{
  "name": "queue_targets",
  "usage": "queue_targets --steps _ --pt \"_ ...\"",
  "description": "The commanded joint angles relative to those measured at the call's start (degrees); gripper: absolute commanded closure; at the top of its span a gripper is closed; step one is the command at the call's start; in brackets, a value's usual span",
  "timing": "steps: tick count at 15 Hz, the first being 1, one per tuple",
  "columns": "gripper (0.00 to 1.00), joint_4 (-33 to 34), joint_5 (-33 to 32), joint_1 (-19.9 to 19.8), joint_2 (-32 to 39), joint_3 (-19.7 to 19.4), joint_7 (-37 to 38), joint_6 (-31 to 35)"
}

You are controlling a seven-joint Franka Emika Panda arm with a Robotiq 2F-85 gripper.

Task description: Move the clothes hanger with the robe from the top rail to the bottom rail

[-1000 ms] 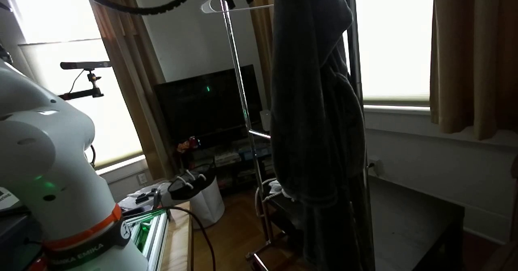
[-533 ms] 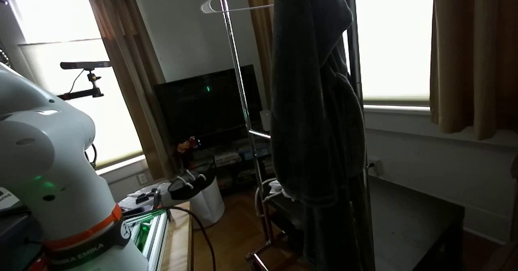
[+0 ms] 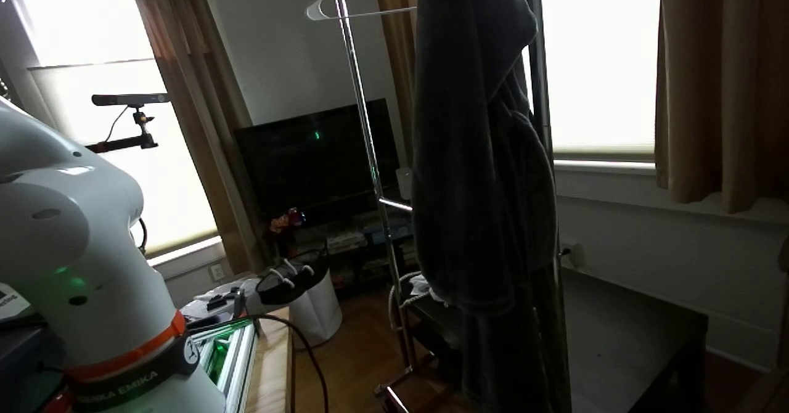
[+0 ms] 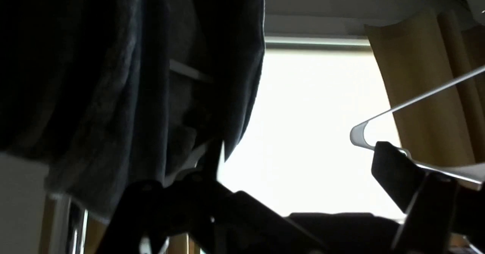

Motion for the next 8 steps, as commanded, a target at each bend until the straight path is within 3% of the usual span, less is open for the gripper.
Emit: queue_targets --steps 1,4,8 --pt "0.00 4.26 0.27 0.96 -1.68 -1.83 -3.43 0.89" --pt "0.00 7.00 -4.65 -3.77 -0.55 -1.34 1.24 1.94" --pt "0.00 7.56 -9.87 -7.28 1.64 -3.34 1.20 -0.06"
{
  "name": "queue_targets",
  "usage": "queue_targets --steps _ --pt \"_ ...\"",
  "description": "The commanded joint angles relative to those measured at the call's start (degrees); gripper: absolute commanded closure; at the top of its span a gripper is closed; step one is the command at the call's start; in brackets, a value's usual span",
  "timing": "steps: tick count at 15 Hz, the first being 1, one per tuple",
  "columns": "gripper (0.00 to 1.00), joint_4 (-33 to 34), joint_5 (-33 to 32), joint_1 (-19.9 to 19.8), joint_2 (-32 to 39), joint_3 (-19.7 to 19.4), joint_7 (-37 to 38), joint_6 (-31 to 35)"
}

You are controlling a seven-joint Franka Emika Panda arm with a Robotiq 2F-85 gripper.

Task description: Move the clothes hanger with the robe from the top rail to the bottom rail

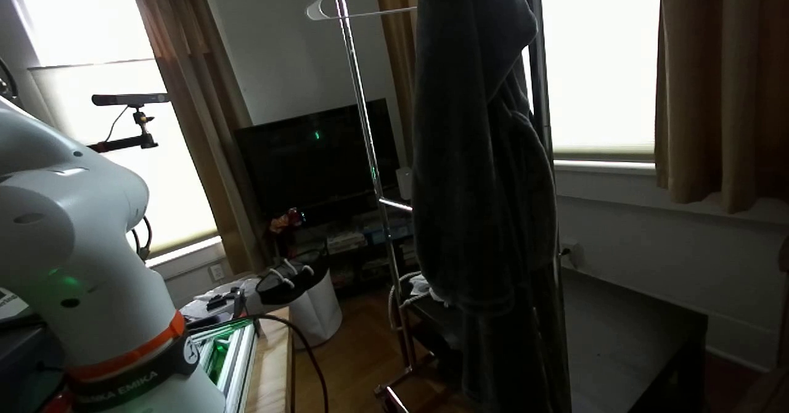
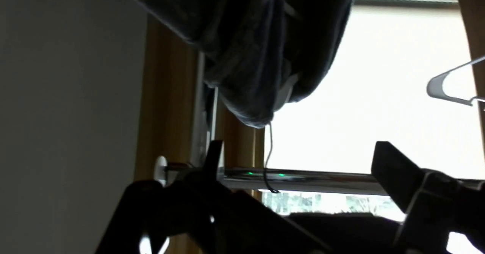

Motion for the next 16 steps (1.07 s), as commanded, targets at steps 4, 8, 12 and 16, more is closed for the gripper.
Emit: queue_targets --steps 4,8,12,16 --pt "0.00 3.26 -1.36 -2.62 5.54 -5.51 0.33 -3.08" --pt "0.00 2.29 -0.69 -2.94 6.08 -5.99 -0.21 -1.53" --pt "0.00 0.36 -0.99 -1.41 5.71 -6.01 -6.62 -3.01" --pt "0.00 1.49 -1.08 -1.97 7.00 -5.51 -5.94 -2.11"
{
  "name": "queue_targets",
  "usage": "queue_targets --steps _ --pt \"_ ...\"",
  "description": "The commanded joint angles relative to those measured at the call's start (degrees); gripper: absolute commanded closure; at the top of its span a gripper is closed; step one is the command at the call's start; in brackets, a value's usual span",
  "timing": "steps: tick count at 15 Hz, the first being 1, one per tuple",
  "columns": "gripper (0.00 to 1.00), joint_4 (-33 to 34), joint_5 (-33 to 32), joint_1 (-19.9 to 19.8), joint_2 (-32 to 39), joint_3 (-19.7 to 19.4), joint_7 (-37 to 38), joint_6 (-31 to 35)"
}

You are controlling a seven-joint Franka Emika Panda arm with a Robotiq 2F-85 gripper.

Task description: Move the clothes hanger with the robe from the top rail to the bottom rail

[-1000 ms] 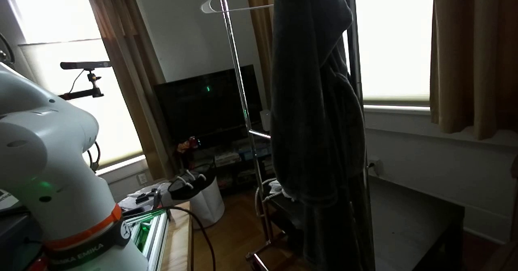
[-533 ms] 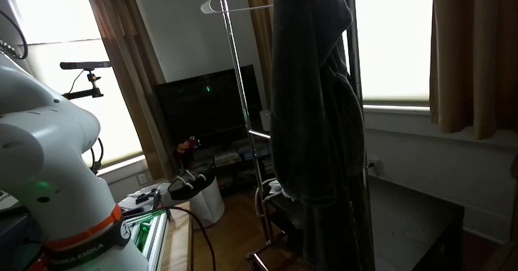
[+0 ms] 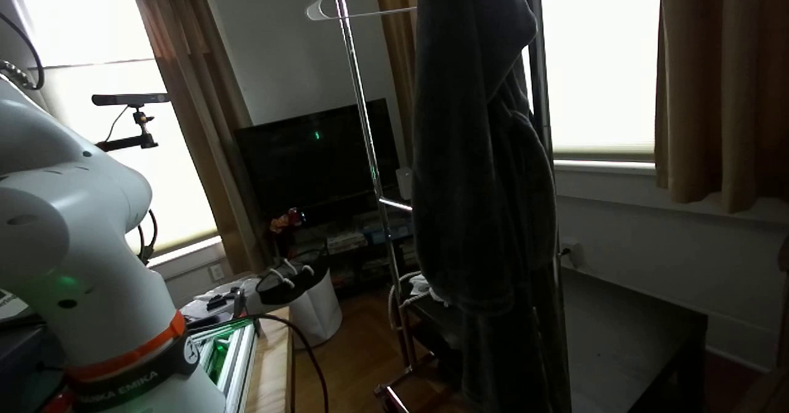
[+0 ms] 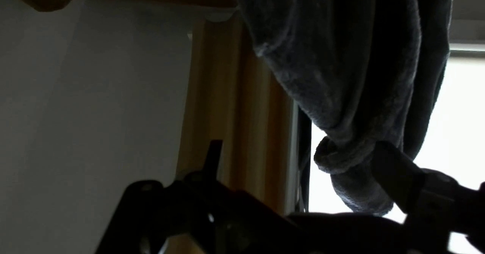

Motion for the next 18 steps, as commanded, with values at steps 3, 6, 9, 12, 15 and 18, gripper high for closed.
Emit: queue_targets --steps 3,6,9,12,15,18 --pt "0.00 0.18 0.11 -0.08 0.20 0.01 -0.33 -0.18" --pt "0.00 0.15 0.11 -0.08 0.19 0.01 -0.41 -0.18" --pt "0.00 0.15 0.11 -0.07 0.19 0.00 -0.45 -0.18" --pt "0.00 2.39 2.12 1.92 1.23 -0.76 -3.59 -3.52" --pt "0.00 3.93 3.63 3.37 2.83 -0.84 -6.72 -6.73" --pt "0.00 6.70 2.68 2.94 5.88 -0.89 -9.94 -8.40"
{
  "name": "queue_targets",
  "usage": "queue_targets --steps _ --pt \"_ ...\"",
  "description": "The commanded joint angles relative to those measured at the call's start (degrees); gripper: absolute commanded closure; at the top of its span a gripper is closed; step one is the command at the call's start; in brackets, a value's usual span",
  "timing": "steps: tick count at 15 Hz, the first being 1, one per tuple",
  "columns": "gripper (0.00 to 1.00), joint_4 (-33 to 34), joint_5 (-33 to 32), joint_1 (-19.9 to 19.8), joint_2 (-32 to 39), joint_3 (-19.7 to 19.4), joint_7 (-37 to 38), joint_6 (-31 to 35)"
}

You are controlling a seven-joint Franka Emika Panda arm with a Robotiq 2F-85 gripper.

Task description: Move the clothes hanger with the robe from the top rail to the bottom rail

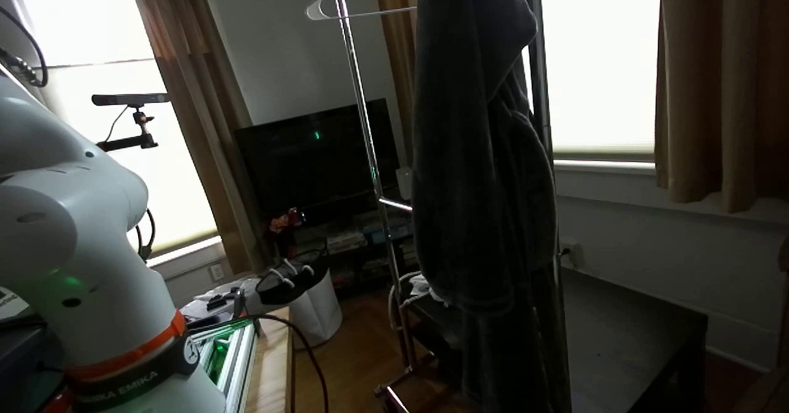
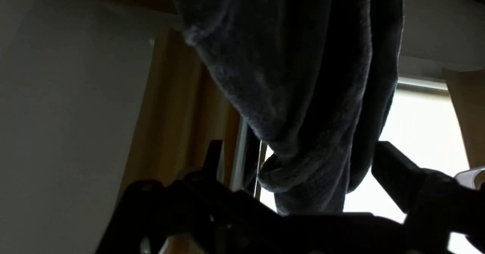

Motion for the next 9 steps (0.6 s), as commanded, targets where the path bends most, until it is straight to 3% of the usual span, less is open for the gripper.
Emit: queue_targets --steps 1,6,7,8,9 --pt "0.00 4.95 1.13 0.15 4.33 -1.34 -4.76 -3.07" --pt "0.01 10.49 4.45 -0.65 9.58 -1.81 -8.85 -5.59" --pt "0.06 11.53 5.57 -0.92 10.55 -1.87 -9.40 -6.78" --pt "0.26 12.48 6.82 -1.21 11.44 -1.85 -9.66 -8.39" --pt "0.30 13.31 7.39 -1.66 12.21 -1.59 -9.53 -10.32"
